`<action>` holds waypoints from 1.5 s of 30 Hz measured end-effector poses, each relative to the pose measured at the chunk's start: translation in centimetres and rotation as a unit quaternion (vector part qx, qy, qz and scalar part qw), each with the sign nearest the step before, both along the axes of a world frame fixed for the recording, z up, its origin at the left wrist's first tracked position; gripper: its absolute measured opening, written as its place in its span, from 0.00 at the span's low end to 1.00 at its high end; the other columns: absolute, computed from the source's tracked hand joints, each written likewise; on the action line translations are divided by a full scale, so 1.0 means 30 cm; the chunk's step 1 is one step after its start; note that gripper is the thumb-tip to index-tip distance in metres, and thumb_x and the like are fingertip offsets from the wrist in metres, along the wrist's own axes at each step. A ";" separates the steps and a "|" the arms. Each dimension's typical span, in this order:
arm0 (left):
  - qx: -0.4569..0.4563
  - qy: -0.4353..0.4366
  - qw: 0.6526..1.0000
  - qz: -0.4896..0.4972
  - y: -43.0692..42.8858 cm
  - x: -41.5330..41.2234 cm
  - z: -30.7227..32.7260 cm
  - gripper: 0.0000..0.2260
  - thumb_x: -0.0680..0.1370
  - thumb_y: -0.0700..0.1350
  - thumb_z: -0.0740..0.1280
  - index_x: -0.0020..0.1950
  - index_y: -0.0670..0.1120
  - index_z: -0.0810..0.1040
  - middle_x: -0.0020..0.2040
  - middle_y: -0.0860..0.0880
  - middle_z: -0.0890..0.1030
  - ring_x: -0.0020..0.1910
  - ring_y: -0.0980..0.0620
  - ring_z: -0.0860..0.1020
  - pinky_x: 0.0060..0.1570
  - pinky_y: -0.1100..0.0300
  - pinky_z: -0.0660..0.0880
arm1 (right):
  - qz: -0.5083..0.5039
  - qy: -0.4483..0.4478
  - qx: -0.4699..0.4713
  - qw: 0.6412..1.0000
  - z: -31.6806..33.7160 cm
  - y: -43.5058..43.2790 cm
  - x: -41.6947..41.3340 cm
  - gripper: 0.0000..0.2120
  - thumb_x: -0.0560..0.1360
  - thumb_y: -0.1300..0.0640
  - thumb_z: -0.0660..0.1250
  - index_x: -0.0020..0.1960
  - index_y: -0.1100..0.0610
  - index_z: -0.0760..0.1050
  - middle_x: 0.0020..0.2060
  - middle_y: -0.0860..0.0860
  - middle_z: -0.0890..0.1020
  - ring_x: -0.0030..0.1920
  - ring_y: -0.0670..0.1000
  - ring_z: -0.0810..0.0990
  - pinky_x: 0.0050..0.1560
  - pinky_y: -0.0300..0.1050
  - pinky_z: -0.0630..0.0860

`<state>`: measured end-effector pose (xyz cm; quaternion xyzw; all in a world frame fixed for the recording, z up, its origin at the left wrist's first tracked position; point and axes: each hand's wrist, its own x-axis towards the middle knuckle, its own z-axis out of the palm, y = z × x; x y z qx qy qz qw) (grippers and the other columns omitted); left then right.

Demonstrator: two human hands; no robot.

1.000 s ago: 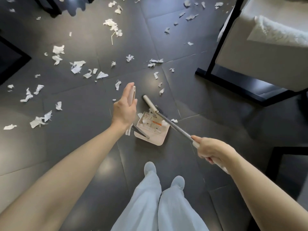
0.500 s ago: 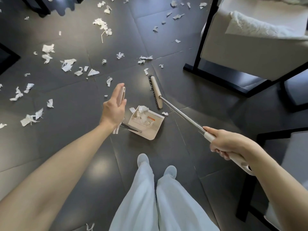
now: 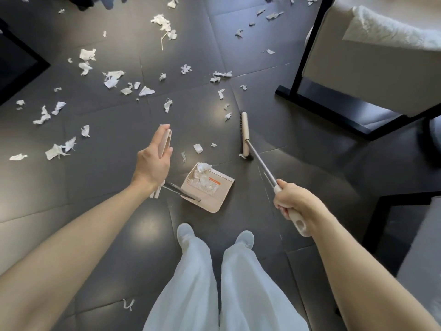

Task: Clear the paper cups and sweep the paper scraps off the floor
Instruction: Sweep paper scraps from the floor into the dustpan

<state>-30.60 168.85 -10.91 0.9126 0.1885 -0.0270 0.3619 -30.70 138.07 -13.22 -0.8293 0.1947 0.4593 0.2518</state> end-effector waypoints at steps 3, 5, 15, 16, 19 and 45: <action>-0.002 0.002 1.000 -0.006 0.012 0.015 -0.010 0.23 0.81 0.40 0.62 0.74 0.56 0.65 0.59 0.46 0.80 0.54 0.40 0.77 0.52 0.58 0.69 | 0.004 0.018 0.023 1.000 -0.010 0.068 -0.024 0.38 0.69 0.69 0.55 0.76 0.46 0.59 0.31 0.52 0.76 0.29 0.52 0.73 0.32 0.40 0.71; -0.013 0.002 1.000 -0.011 0.018 0.021 -0.021 0.23 0.80 0.40 0.62 0.74 0.57 0.65 0.59 0.48 0.80 0.54 0.42 0.77 0.51 0.61 0.68 | 0.015 0.045 0.035 0.998 -0.004 0.109 -0.036 0.40 0.69 0.68 0.56 0.77 0.43 0.56 0.32 0.53 0.75 0.29 0.52 0.73 0.33 0.42 0.73; -0.053 0.002 0.998 -0.022 0.135 0.029 -0.021 0.24 0.80 0.39 0.62 0.74 0.56 0.65 0.63 0.52 0.78 0.52 0.50 0.75 0.52 0.67 0.65 | 0.016 0.087 0.070 0.994 0.152 0.156 -0.061 0.39 0.72 0.69 0.57 0.76 0.41 0.56 0.28 0.54 0.72 0.21 0.47 0.67 0.22 0.37 0.67; -0.055 0.001 0.998 -0.017 0.148 0.029 -0.019 0.24 0.80 0.39 0.62 0.74 0.56 0.65 0.62 0.51 0.78 0.51 0.51 0.75 0.51 0.68 0.65 | 0.014 0.080 0.067 0.994 0.159 0.167 -0.052 0.39 0.72 0.69 0.57 0.76 0.41 0.56 0.28 0.54 0.72 0.22 0.48 0.68 0.23 0.38 0.68; -0.059 -0.003 0.998 -0.012 0.190 0.021 -0.010 0.24 0.80 0.39 0.62 0.74 0.56 0.65 0.63 0.51 0.78 0.56 0.47 0.76 0.52 0.68 0.65 | 0.004 0.048 0.056 0.997 0.163 0.199 -0.015 0.39 0.72 0.69 0.57 0.76 0.40 0.56 0.27 0.54 0.72 0.23 0.49 0.68 0.23 0.39 0.68; -0.033 -0.013 0.999 0.041 0.683 -0.017 -0.037 0.24 0.79 0.37 0.64 0.73 0.54 0.67 0.63 0.52 0.78 0.58 0.44 0.77 0.51 0.69 0.65 | 0.187 0.094 0.020 0.978 0.061 0.744 -0.019 0.37 0.73 0.65 0.56 0.77 0.40 0.54 0.31 0.53 0.76 0.24 0.50 0.71 0.30 0.41 0.73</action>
